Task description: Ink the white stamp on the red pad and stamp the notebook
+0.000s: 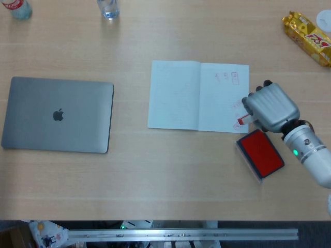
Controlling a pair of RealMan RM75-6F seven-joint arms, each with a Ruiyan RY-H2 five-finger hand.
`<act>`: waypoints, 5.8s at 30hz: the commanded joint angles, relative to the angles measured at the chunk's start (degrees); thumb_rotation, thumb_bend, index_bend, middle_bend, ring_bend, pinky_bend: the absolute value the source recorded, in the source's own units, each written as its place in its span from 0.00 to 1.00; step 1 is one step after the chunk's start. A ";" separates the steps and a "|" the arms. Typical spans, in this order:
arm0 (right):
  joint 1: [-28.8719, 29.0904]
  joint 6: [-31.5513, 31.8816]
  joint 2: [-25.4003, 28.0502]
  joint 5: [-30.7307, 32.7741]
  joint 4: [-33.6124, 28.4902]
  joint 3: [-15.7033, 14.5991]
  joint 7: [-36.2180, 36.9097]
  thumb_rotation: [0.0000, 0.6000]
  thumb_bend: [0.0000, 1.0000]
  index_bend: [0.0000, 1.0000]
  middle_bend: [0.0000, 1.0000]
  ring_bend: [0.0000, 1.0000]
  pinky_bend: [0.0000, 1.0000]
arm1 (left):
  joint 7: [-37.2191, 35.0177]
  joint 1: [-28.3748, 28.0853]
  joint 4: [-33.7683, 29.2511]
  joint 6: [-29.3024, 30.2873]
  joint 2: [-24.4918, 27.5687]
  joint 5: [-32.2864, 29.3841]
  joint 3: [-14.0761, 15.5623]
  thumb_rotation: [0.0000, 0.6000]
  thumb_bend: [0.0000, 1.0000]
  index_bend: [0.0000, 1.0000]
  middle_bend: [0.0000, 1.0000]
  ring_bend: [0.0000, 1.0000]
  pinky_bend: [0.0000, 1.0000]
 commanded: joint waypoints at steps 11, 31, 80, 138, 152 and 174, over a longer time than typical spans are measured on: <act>10.44 0.25 -10.11 15.62 4.56 1.61 -9.85 1.00 0.46 0.75 0.58 0.45 0.33 | -0.66 0.14 0.37 -0.36 0.30 -0.29 0.20 1.00 0.32 0.00 0.00 0.00 0.00; 17.70 2.07 -16.76 25.96 10.09 -1.02 -14.81 1.00 0.46 0.75 0.58 0.45 0.33 | -1.46 0.26 1.15 -1.07 0.32 -0.92 0.34 1.00 0.32 0.00 0.00 0.00 0.00; 17.62 6.01 -16.40 21.98 8.55 -2.39 -11.21 1.00 0.47 0.78 0.60 0.47 0.33 | -2.72 0.58 1.79 -1.28 0.78 -1.44 0.16 1.00 0.32 0.00 0.00 0.00 0.00; 17.42 2.57 -24.04 23.68 21.69 -1.97 -11.49 1.00 0.51 0.83 0.63 0.50 0.33 | -1.09 0.40 0.91 -2.30 0.88 -2.25 0.41 1.00 0.32 0.00 0.00 0.00 0.00; 16.75 2.66 -22.66 23.23 20.41 -0.82 -10.38 1.00 0.51 0.84 0.63 0.50 0.33 | -1.26 0.46 0.85 -2.44 1.12 -2.47 0.43 1.00 0.32 0.00 0.00 0.00 0.00; 17.58 1.33 -18.54 28.00 19.35 1.83 -8.25 1.00 0.51 0.84 0.63 0.50 0.33 | 0.15 0.19 -1.09 -2.90 1.99 -2.50 0.61 1.00 0.32 0.00 0.00 0.00 0.00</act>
